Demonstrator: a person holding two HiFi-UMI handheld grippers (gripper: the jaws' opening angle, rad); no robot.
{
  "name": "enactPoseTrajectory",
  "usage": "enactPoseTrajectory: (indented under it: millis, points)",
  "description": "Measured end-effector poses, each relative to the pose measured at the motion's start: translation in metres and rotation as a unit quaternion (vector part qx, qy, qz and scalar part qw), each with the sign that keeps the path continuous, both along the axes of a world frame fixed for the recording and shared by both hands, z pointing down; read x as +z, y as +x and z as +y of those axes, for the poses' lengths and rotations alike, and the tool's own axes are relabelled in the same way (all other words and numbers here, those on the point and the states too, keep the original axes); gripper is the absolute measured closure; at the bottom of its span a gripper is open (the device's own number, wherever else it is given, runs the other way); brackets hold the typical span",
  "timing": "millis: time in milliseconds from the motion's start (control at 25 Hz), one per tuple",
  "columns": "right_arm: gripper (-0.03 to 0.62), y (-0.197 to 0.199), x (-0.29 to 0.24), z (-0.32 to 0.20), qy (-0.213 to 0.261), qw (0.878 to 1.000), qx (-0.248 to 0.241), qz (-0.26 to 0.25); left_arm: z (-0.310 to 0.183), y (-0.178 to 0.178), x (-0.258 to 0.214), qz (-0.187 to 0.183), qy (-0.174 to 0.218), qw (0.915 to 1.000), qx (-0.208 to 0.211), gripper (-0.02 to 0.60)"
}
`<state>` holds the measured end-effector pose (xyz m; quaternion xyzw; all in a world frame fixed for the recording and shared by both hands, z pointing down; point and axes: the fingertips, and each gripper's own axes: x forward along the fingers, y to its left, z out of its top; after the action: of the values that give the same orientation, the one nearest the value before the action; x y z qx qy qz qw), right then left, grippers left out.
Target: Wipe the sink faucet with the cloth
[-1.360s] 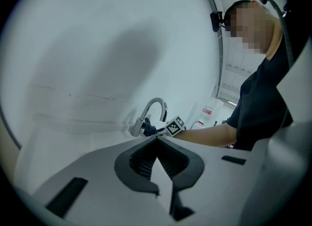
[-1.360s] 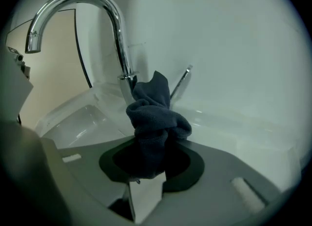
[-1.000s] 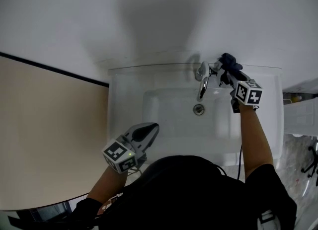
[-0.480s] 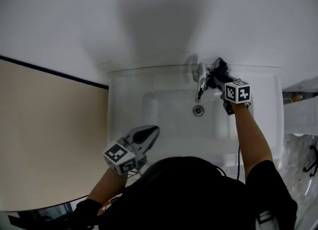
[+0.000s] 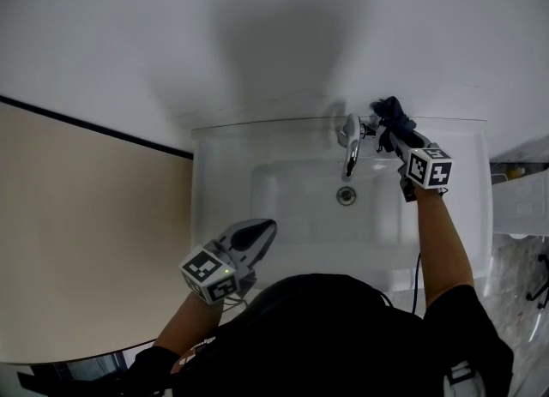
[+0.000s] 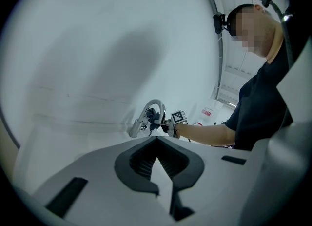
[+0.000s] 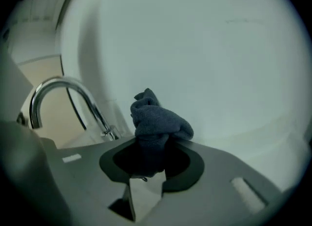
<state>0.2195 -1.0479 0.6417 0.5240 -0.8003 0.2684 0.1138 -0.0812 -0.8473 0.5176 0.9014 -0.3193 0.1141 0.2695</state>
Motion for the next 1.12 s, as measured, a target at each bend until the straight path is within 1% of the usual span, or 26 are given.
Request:
enactPoseTrajectory:
  millis: [40,80,120,160,200,240,360,400,440,480,520,640,760,840,920,1040,1120]
  points:
    - [0.487,-0.005,-0.002,-0.001,0.014,0.997,-0.020,0.067,0.000,-0.004,0.002,-0.001,-0.002,1.0000,-0.004,0.581]
    - [0.487,-0.016,-0.005,-0.003,0.032,0.988,-0.053,0.144,-0.001,-0.007,0.004,-0.001,-0.005,1.0000,-0.008,0.581]
    - [0.487,-0.031,-0.010,-0.006,0.052,0.970,-0.089,0.219,-0.001,-0.009,0.006,0.000,-0.007,0.9999,-0.011,0.581]
    - [0.487,-0.047,-0.014,-0.009,0.069,0.949,-0.122,0.281,-0.001,-0.009,0.007,0.002,-0.009,0.9999,-0.012,0.581]
    - [0.486,-0.060,-0.016,-0.014,0.078,0.931,-0.148,0.325,0.000,-0.008,0.007,0.003,-0.009,0.9999,-0.011,0.581]
    - [0.485,-0.069,-0.015,-0.019,0.076,0.917,-0.166,0.356,0.001,-0.007,0.007,0.004,-0.008,0.9999,-0.009,0.581]
    - [0.485,-0.074,0.006,-0.032,0.030,0.886,-0.200,0.418,0.002,-0.004,0.007,0.006,-0.003,1.0000,-0.003,0.581]
    - [0.485,-0.073,0.013,-0.033,0.015,0.877,-0.207,0.434,0.003,-0.004,0.006,0.007,-0.003,1.0000,-0.003,0.581]
    - [0.487,-0.072,0.017,-0.034,0.001,0.871,-0.211,0.443,0.004,-0.005,0.006,0.008,-0.003,1.0000,-0.005,0.581]
    - [0.488,-0.071,0.019,-0.033,-0.013,0.871,-0.214,0.443,0.004,-0.007,0.006,0.008,-0.004,0.9999,-0.007,0.581]
    - [0.490,-0.072,0.019,-0.032,-0.027,0.874,-0.217,0.435,0.004,-0.010,0.007,0.008,-0.005,0.9999,-0.010,0.581]
    - [0.493,-0.074,0.019,-0.020,-0.067,0.892,-0.227,0.384,0.006,-0.018,0.011,0.008,-0.010,0.9997,-0.021,0.581]
    - [0.493,-0.073,0.023,-0.003,-0.090,0.911,-0.225,0.333,0.007,-0.019,0.009,0.013,-0.003,0.9997,-0.021,0.581]
    - [0.493,-0.071,0.027,0.006,-0.102,0.919,-0.221,0.309,0.006,-0.021,0.008,0.015,-0.002,0.9997,-0.022,0.581]
    - [0.493,-0.067,0.037,0.018,-0.120,0.920,-0.226,0.296,0.005,-0.023,0.007,0.016,-0.003,0.9996,-0.023,0.581]
    - [0.491,-0.064,0.057,0.046,-0.148,0.919,-0.246,0.272,0.005,-0.022,0.007,0.018,-0.005,0.9996,-0.022,0.581]
    - [0.491,-0.065,0.063,0.063,-0.148,0.919,-0.253,0.265,0.005,-0.020,0.007,0.019,-0.007,0.9996,-0.022,0.581]
